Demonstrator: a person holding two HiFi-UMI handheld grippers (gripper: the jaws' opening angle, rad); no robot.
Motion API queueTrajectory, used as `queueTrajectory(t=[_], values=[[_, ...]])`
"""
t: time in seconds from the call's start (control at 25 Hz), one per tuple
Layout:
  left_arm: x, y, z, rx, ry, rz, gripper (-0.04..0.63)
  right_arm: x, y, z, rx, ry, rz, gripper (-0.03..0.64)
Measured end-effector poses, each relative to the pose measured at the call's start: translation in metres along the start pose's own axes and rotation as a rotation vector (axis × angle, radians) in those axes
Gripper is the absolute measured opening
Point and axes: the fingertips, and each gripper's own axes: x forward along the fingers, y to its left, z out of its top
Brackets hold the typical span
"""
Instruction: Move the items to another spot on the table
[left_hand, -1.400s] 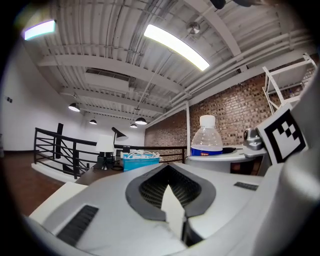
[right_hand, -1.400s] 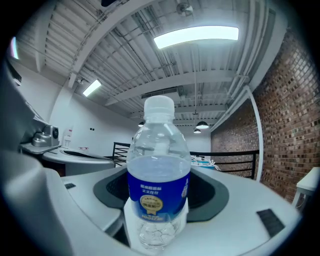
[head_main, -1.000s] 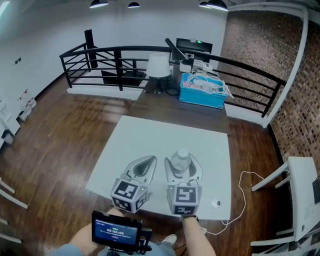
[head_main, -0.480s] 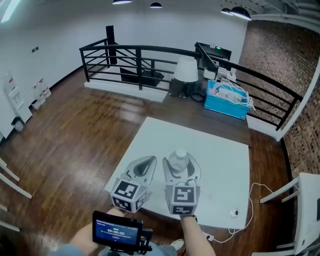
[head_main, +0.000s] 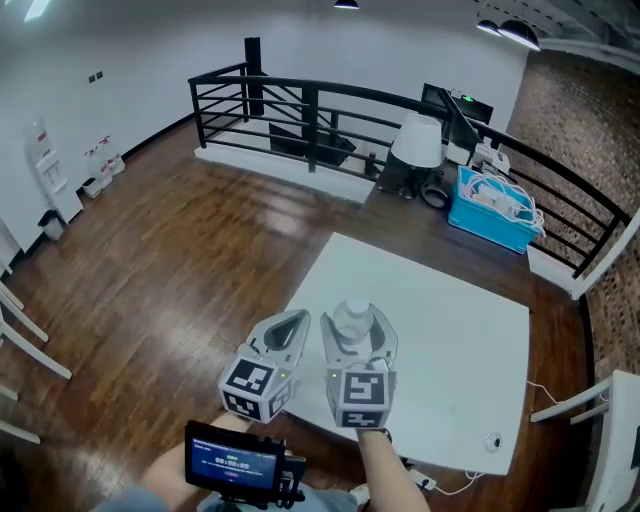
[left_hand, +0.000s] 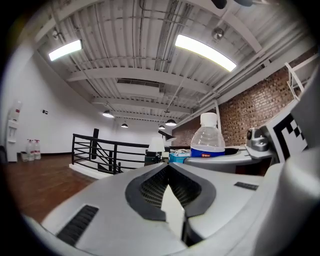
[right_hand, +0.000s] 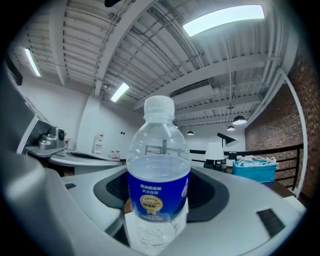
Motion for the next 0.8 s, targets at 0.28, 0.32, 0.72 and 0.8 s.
queueTrajectory(t=[0.28, 0.32, 0.72, 0.8], values=[[-0.012, 0.052, -0.011, -0.009, 0.018, 0.062, 0.011, 0.042, 0.045, -0.011, 0.010, 0.013, 0.065, 0.289], [-0.015, 0.059, -0.012, -0.008, 0.019, 0.070, 0.011, 0.046, 0.051, -0.013, 0.012, 0.013, 0.072, 0.290], [-0.019, 0.105, -0.034, -0.018, 0.047, 0.120, 0.011, 0.086, 0.088, -0.042, 0.025, 0.017, 0.134, 0.290], [-0.019, 0.112, -0.041, -0.024, 0.059, 0.122, 0.011, 0.092, 0.094, -0.055, 0.017, 0.026, 0.139, 0.290]])
